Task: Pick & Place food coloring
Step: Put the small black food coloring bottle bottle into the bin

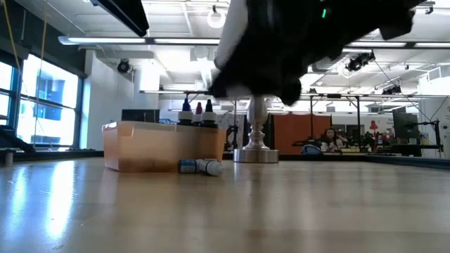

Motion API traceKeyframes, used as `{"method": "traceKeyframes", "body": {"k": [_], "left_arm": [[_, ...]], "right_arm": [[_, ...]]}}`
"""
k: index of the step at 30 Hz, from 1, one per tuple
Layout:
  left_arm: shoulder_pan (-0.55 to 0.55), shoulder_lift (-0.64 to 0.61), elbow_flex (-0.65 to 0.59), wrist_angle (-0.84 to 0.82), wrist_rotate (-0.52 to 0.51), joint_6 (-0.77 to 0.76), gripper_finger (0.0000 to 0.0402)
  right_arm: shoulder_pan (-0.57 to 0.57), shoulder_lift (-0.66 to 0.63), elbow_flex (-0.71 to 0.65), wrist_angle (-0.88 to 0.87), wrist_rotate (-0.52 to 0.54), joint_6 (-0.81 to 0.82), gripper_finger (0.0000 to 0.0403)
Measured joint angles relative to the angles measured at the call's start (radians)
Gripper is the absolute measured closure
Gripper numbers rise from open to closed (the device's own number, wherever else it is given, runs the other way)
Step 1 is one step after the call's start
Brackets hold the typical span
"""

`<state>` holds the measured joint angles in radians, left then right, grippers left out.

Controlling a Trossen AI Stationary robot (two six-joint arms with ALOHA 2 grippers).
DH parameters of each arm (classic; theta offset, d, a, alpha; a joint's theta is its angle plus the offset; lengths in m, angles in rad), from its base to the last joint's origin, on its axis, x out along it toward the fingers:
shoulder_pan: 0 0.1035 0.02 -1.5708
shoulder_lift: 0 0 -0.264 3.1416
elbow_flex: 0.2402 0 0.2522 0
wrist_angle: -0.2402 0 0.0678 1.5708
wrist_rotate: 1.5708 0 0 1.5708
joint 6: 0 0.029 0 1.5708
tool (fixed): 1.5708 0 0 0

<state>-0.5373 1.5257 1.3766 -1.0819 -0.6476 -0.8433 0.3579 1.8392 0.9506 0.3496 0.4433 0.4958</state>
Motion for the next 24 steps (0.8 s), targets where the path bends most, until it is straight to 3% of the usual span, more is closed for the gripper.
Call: {"method": "traceKeyframes", "body": {"k": [3,7,20,24], "left_arm": [[0.0,0.0,0.0,0.023,-0.012,0.0,0.0262],[0.0,-0.001,0.0,0.026,-0.013,0.002,0.0262],[0.0,-0.003,0.003,0.032,-0.01,0.034,0.0262],[0.0,-0.003,0.004,0.032,-0.002,0.034,0.0262]], "right_arm": [[0.014,0.02,0.002,0.14,0.023,-0.075,0.0333],[-0.008,0.054,0.058,0.166,0.086,-0.13,0.0333],[-0.128,0.282,0.346,0.076,0.156,-0.276,0.0332],[-0.156,0.359,0.433,0.023,0.114,-0.281,0.0331]]}}
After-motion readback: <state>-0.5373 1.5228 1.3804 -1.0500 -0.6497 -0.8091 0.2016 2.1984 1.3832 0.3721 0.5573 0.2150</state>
